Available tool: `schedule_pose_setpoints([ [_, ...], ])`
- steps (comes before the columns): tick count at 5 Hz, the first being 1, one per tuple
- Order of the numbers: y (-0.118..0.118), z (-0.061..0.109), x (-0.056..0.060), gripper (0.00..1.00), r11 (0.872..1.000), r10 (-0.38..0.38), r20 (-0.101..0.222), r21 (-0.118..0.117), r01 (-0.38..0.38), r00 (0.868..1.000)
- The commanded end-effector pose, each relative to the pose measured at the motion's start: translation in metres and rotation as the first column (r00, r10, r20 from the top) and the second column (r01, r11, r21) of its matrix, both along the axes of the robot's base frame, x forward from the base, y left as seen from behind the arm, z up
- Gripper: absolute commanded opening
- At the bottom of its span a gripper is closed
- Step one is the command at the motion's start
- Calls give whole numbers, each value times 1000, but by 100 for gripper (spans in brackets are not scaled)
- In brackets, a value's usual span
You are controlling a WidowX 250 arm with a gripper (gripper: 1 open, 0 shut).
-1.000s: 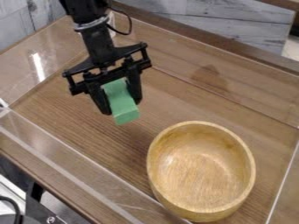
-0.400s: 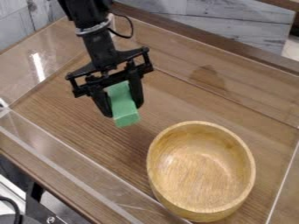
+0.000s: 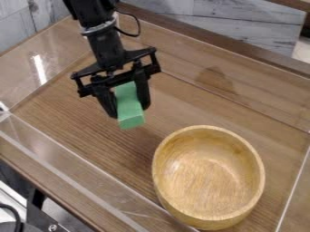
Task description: Remove the green block from inside the brown bowl and put it on the table
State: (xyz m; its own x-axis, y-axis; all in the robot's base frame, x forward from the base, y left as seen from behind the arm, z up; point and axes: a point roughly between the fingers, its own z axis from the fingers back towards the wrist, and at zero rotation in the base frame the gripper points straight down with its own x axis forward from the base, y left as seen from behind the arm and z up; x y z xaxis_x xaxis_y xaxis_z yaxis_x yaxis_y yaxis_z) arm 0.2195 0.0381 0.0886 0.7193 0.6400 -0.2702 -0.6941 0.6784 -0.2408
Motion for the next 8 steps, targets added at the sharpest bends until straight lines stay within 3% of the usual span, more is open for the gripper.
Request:
schedule_pose_setpoints([
  [1,8,8,7,0,1000,-22,45,9,21,999],
  [5,20,10,8,0,995,-98,47,-22,100,994],
  [8,23,11,8,0,983,-179,48,-44,181,983],
])
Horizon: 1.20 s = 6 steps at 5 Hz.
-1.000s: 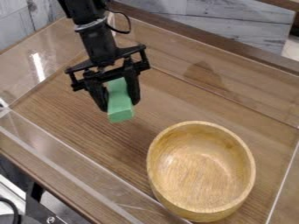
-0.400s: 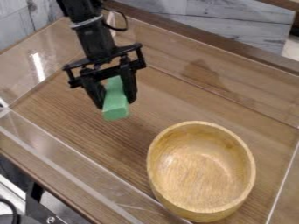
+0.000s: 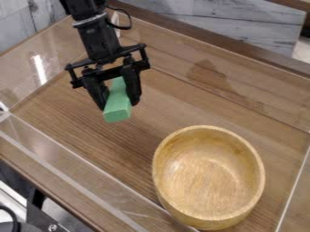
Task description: Remove the green block from inside the brown bowl and put it on the table
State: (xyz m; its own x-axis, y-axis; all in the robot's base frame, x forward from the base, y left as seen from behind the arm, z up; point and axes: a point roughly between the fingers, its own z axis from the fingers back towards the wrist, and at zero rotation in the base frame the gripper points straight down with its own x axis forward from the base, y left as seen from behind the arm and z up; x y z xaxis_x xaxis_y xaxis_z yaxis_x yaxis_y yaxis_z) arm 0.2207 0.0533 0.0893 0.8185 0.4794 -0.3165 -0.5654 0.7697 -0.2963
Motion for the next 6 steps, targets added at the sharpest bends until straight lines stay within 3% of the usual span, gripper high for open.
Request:
schedule_pose_setpoints([
  [1,8,10,7,0,999,-28,50,19,27,998],
  [6,9,12,7,0,987,-158,59,-18,159,986],
])
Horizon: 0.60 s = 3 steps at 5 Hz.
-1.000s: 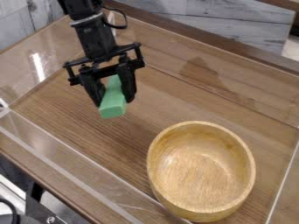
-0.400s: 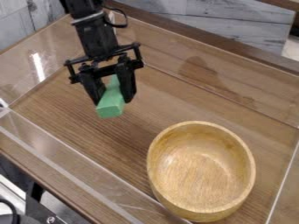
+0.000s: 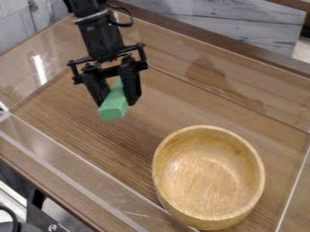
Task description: Remove the green block from inside the brown bowl and put it on the table
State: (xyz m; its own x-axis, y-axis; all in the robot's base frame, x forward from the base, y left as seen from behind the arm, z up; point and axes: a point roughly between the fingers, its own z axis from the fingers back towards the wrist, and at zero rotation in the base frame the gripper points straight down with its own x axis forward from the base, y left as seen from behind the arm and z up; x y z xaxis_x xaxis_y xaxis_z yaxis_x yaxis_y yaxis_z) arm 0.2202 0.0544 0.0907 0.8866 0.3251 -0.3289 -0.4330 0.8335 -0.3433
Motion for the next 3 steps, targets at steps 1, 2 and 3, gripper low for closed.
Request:
schedule_pose_setpoints([
  [1,8,10,7,0,1000,-19,50,18,18,999],
  [2,9,9,7,0,999,-36,52,12,35,998],
  [3,9,9,7,0,999,-51,53,5,51,997],
])
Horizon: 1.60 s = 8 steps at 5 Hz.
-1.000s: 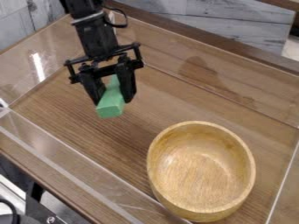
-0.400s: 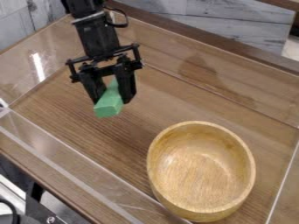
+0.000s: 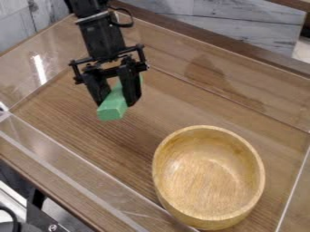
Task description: Remove the green block from inside the brown bowl and put it on the table
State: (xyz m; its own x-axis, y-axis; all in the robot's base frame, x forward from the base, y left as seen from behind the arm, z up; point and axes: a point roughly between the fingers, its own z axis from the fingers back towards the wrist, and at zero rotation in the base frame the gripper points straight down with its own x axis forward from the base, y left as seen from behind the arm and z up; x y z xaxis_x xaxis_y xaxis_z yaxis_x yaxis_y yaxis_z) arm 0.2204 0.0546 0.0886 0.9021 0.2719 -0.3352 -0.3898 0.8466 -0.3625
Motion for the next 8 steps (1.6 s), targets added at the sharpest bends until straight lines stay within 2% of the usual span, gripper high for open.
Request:
schedule_pose_setpoints([
  [1,9,10,7,0,1000,-15,54,19,14,998],
  [3,9,8,7,0,999,-33,56,7,33,998],
  [4,8,7,8,0,997,-71,51,2,71,996],
  [8,5,1,12,0,979,-200,35,-21,201,979],
])
